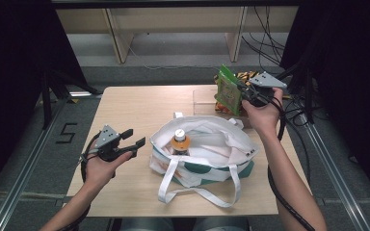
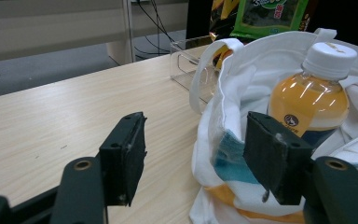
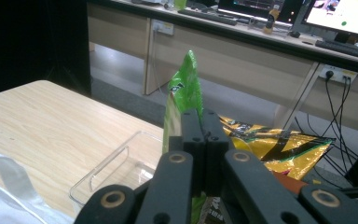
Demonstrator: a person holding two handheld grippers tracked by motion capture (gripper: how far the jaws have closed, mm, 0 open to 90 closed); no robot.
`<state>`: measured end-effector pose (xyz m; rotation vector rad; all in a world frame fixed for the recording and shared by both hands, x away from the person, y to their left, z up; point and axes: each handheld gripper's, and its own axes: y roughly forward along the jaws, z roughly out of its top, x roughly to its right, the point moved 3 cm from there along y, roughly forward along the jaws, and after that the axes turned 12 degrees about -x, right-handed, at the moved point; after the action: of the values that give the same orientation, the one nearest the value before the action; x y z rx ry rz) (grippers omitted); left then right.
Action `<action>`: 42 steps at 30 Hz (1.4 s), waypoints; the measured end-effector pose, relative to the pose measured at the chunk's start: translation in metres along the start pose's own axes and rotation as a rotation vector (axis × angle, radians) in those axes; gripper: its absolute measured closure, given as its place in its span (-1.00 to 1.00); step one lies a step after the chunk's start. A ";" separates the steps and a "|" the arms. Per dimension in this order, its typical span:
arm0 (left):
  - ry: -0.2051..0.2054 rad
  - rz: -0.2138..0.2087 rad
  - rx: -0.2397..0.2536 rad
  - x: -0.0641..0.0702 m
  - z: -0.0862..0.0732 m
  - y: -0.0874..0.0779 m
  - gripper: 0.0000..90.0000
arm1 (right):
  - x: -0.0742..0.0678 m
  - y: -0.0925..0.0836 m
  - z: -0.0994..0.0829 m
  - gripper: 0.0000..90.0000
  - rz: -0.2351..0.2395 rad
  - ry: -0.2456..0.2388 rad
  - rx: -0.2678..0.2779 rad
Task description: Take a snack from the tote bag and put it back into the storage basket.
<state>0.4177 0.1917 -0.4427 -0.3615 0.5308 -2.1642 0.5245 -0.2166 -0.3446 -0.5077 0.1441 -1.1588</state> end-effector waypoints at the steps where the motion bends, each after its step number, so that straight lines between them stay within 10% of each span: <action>1: 0.001 0.000 -0.001 0.000 0.000 0.000 -0.15 | 0.000 0.001 -0.001 1.00 0.011 0.003 -0.012; 42: 0.003 0.003 0.001 -0.001 0.000 -0.001 -0.15 | -0.002 0.030 0.000 1.00 0.018 -0.010 -0.029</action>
<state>0.4177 0.1933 -0.4423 -0.3571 0.5310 -2.1622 0.5493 -0.2057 -0.3585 -0.5371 0.1565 -1.1373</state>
